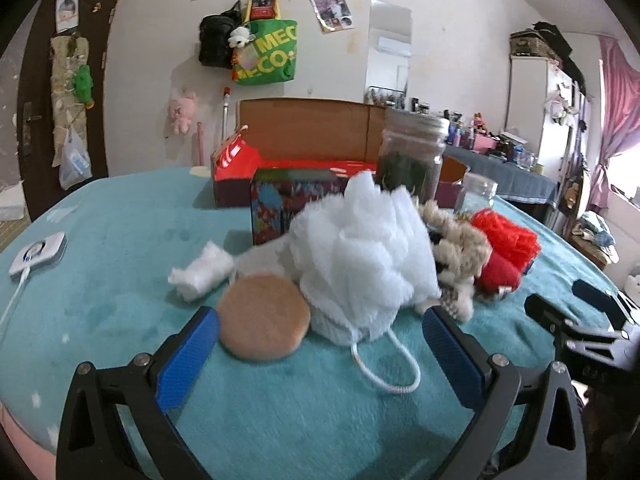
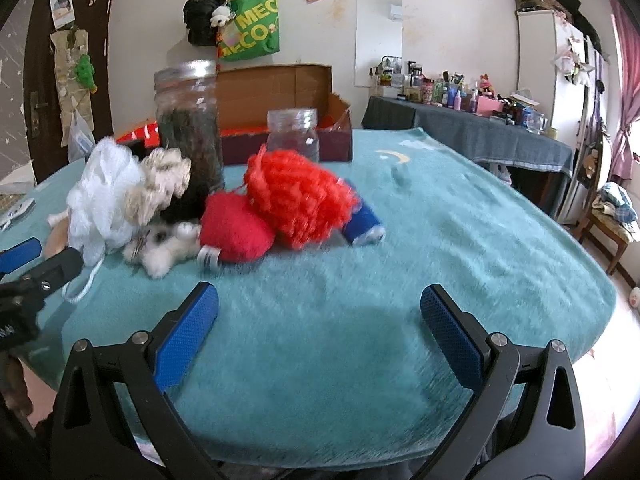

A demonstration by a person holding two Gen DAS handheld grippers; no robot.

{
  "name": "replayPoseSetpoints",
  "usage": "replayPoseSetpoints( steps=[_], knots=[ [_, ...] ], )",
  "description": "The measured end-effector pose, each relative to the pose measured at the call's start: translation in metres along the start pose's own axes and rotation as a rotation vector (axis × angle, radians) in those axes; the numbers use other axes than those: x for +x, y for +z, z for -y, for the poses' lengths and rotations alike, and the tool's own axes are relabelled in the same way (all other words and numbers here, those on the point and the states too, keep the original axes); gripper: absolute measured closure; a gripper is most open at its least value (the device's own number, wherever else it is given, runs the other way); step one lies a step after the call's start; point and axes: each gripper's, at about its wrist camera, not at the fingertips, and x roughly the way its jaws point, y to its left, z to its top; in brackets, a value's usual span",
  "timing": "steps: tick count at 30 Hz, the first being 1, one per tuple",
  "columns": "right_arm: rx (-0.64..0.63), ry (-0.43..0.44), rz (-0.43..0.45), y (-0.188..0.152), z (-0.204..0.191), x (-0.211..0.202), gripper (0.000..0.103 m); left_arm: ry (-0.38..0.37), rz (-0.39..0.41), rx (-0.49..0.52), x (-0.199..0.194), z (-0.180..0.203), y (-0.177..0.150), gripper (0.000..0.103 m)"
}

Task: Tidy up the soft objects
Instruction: 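Grasp the white mesh puff with the left tool while the right tool grasps the red mesh puff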

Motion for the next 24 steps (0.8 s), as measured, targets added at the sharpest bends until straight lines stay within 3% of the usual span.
replayPoseSetpoints(
  steps=[8, 14, 18, 21, 22, 23, 24],
  knots=[
    [-0.029, 0.060, 0.016, 0.038, 0.013, 0.009, 0.000, -0.113, -0.054, 0.046, 0.013, -0.005, 0.033, 0.000],
    [-0.046, 0.153, -0.075, 0.063, 0.019, 0.039, 0.000, -0.136, -0.091, 0.105, 0.030, 0.003, 0.049, 0.001],
    [-0.052, 0.213, -0.147, 0.069, 0.020, 0.058, 0.000, -0.168, -0.137, 0.157, 0.043, 0.013, 0.048, 0.028],
    [-0.073, 0.255, -0.182, 0.067, 0.018, 0.064, 0.025, -0.194, -0.140, 0.179, 0.044, 0.016, 0.045, 0.040],
    [-0.083, 0.268, -0.189, 0.066, 0.016, 0.065, 0.041, -0.201, -0.135, 0.185, 0.043, 0.017, 0.045, 0.045],
    [-0.086, 0.289, -0.193, 0.065, 0.015, 0.064, 0.050, -0.207, -0.137, 0.183, 0.042, 0.017, 0.044, 0.048],
    [-0.078, 0.303, -0.192, 0.065, 0.016, 0.063, 0.051, -0.212, -0.138, 0.177, 0.042, 0.015, 0.045, 0.051]
  ],
)
